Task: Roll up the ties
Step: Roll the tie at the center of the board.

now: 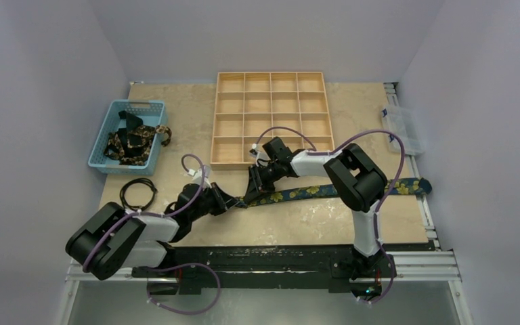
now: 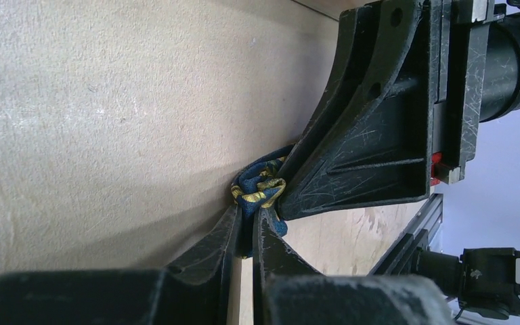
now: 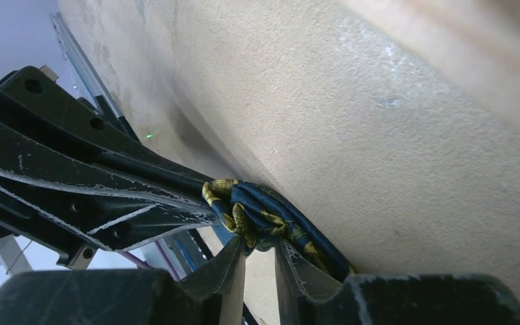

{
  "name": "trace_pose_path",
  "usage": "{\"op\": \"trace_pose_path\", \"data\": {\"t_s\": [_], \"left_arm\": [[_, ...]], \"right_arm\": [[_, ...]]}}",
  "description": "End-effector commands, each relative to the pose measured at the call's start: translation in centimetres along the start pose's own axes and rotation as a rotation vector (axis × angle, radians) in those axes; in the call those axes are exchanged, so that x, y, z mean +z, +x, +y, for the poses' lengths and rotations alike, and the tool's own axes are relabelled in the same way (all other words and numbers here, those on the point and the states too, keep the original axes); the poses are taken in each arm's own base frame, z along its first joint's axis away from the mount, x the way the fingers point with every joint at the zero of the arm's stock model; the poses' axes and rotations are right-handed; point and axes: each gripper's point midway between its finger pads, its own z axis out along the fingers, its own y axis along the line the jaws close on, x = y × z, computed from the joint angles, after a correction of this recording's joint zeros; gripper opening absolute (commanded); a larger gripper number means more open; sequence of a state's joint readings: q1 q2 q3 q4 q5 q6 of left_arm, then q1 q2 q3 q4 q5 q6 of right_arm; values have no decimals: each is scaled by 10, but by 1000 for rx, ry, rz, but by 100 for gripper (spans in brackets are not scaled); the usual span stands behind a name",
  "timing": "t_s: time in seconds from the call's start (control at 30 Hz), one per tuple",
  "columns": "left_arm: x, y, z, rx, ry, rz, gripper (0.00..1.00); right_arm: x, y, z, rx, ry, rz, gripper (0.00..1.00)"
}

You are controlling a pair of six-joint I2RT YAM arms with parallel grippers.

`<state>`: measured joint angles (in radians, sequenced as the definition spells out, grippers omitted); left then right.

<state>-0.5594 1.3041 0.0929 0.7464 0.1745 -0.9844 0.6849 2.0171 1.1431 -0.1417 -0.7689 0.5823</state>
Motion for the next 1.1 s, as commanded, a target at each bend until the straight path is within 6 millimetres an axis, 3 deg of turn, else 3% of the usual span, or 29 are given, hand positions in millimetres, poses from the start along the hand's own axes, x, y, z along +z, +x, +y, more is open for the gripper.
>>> {"op": "trace_pose_path", "data": {"t_s": [0.0, 0.2, 0.57, 0.77, 1.07], "left_arm": [[-1, -7, -3, 24, 2, -33, 0], [-2, -12, 1, 18, -56, -37, 0], [0, -19, -4, 53, -112, -24, 0], [1, -18, -4, 56, -120, -16, 0], [6, -20, -13, 62, -93, -11, 0]], "right_arm": [[-12, -6, 0, -17, 62, -45, 21], [-24, -5, 8, -21, 68, -59, 21], [-12, -14, 23, 3, -14, -37, 24], [-10, -19, 34, -4, -60, -44, 33], [4, -19, 25, 1, -40, -22, 29]]}}
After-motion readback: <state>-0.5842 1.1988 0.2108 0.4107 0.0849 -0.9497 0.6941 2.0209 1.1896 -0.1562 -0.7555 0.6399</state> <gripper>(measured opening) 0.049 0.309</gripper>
